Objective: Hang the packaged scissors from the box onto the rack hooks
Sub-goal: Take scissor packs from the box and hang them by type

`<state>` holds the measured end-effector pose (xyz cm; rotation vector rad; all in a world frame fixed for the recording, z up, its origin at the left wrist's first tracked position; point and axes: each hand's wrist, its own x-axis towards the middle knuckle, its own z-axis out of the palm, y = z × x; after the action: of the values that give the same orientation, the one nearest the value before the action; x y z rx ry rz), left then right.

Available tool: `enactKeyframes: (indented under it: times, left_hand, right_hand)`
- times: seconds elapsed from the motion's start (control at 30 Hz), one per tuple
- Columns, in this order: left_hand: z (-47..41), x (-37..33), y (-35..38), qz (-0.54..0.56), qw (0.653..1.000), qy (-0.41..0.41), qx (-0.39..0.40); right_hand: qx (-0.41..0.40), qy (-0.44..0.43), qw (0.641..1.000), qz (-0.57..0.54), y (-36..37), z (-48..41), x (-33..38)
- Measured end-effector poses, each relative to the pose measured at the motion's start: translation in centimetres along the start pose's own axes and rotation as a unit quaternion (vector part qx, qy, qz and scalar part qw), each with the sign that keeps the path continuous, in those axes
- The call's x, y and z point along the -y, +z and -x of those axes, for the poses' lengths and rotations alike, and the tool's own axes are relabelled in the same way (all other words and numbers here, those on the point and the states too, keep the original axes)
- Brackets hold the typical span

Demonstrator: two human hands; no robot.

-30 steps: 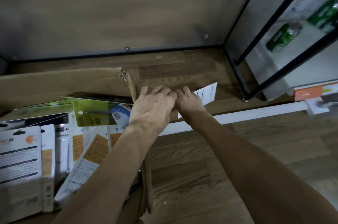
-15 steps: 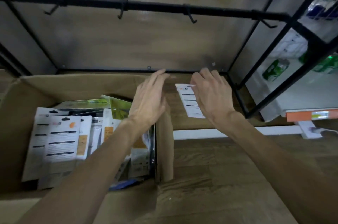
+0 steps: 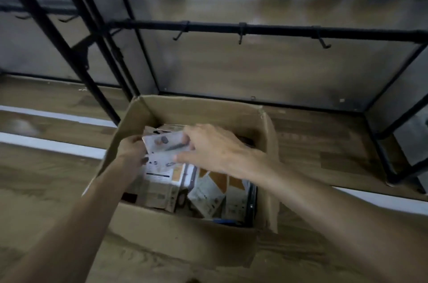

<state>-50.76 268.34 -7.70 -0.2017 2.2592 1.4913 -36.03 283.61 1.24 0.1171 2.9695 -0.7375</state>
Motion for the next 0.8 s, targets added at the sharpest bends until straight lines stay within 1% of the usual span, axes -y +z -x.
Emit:
enactKeyframes:
  times: [0.07,0.13,0.2,0.3,0.37,0.43,0.47,0.5,0.57,0.6,0.7,0.73,0.8]
  left_hand:
    - [0.1,1.1,-0.8,-0.03,0.999,-0.016,0.006]
    - [0.1,1.4,-0.3,-0.06,0.998,-0.023,0.012]
    - [0.1,0.9,0.8,-0.093,0.995,-0.007,0.035]
    - [0.5,-1.2,2.3,-0.111,0.989,0.003,0.093]
    - [0.5,-1.7,2.5,-0.117,0.983,-0.026,0.139]
    - [0.2,-1.3,2.6,-0.178,0.967,-0.036,0.18]
    - [0.1,-0.8,2.5,-0.214,0.957,-0.026,0.193]
    - [-0.5,0.0,2.3,-0.248,0.95,-0.008,0.192]
    - [-2.0,1.6,1.7,-0.309,0.94,0.053,0.136]
    - [-2.8,2.1,1.3,-0.342,0.931,0.067,0.113]
    - [-5.2,2.8,0.5,-0.448,0.889,0.056,0.078]
    - [-5.9,3.1,0.6,-0.462,0.884,0.041,0.067]
    - [-6.7,3.7,1.3,-0.462,0.885,0.008,0.061]
  right_hand:
    - [0.02,0.025,0.998,0.062,2.4,0.1,-2.4]
    - [0.027,0.072,0.991,0.107,4.0,0.2,-5.4]
    - [0.025,0.134,0.987,0.087,4.2,0.0,-8.2]
    - [-0.033,0.225,0.974,0.012,4.1,-0.8,-11.0]
    - [-0.046,0.248,0.968,0.004,4.5,-1.3,-11.2]
    - [-0.066,0.252,0.966,0.003,5.5,-1.9,-11.2]
    - [-0.068,0.247,0.967,0.006,6.0,-2.3,-11.1]
    - [-0.067,0.243,0.968,0.015,6.4,-2.6,-10.8]
    - [-0.065,0.239,0.968,0.037,6.8,-3.0,-10.6]
    - [-0.07,0.236,0.968,0.043,7.1,-3.0,-10.6]
    - [-0.061,0.259,0.963,0.048,7.2,-2.7,-10.6]
    - [-0.043,0.276,0.959,0.044,7.2,-2.5,-10.6]
    - [0.001,0.324,0.946,0.029,7.5,-2.3,-10.5]
